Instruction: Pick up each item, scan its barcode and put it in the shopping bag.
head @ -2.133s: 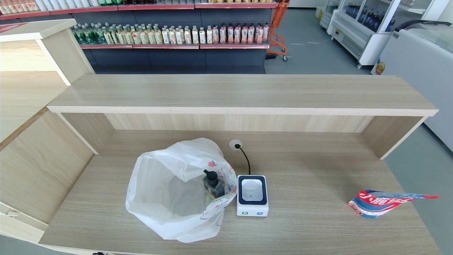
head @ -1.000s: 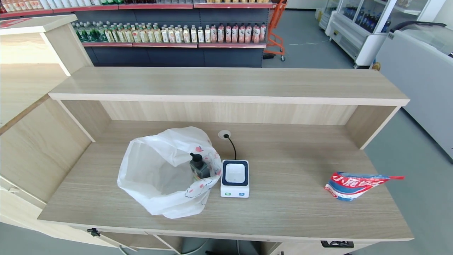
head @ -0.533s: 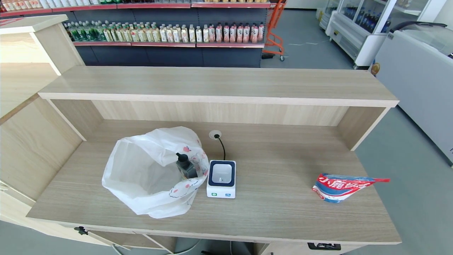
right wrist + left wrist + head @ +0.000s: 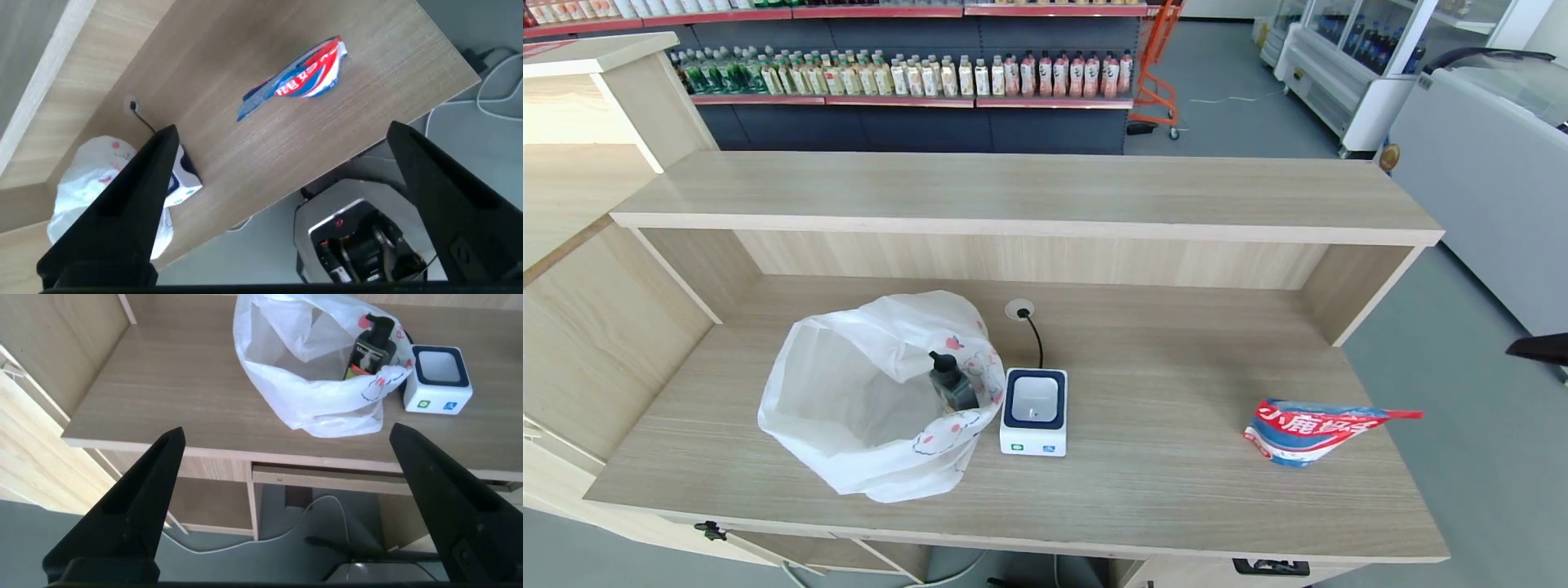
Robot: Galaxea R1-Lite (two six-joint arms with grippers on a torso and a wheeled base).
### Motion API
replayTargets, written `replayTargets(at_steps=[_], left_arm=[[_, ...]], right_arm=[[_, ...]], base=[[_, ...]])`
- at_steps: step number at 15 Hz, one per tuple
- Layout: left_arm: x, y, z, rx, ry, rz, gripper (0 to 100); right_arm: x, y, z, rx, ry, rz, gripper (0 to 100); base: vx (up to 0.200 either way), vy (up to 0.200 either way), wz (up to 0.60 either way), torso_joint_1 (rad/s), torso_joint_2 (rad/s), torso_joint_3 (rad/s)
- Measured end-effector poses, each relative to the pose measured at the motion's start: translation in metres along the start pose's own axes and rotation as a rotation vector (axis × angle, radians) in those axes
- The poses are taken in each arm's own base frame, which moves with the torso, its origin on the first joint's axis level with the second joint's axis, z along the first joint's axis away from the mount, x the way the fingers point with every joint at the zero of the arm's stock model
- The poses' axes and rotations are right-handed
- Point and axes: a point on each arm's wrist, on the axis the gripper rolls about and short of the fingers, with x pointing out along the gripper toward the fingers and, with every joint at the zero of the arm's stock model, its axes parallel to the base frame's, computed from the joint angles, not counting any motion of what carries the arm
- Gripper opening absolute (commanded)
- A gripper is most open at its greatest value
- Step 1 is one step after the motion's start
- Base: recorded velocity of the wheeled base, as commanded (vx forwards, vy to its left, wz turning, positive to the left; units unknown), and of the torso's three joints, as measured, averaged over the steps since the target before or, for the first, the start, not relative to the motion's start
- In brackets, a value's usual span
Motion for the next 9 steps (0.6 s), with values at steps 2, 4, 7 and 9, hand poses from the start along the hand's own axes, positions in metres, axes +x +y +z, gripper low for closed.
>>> replayTargets(at_steps=[2, 4, 7, 9], left_arm=[[0.0, 0.0, 0.0, 0.0, 0.0, 0.0, 100], [0.0, 0.0, 0.0, 0.0, 0.0, 0.0, 100], [0.0, 0.0, 0.0, 0.0, 0.0, 0.0, 100], [0.0, 0.0, 0.0, 0.0, 0.0, 0.0, 100]], right_arm=[[0.048, 0.011, 0.005, 0.118, 0.022, -0.068, 100], [0.084, 0.009, -0.004, 0.131, 0.076, -0.126, 100], [0.119, 0.004, -0.015, 0.121, 0.14, -0.201, 100], [0.142, 0.005, -0.02, 0.114, 0.153, -0.202, 100]], base=[[0.0, 0.0, 0.0, 0.0, 0.0, 0.0], [0.0, 0.0, 0.0, 0.0, 0.0, 0.0], [0.0, 0.0, 0.0, 0.0, 0.0, 0.0], [0.0, 0.0, 0.0, 0.0, 0.0, 0.0]])
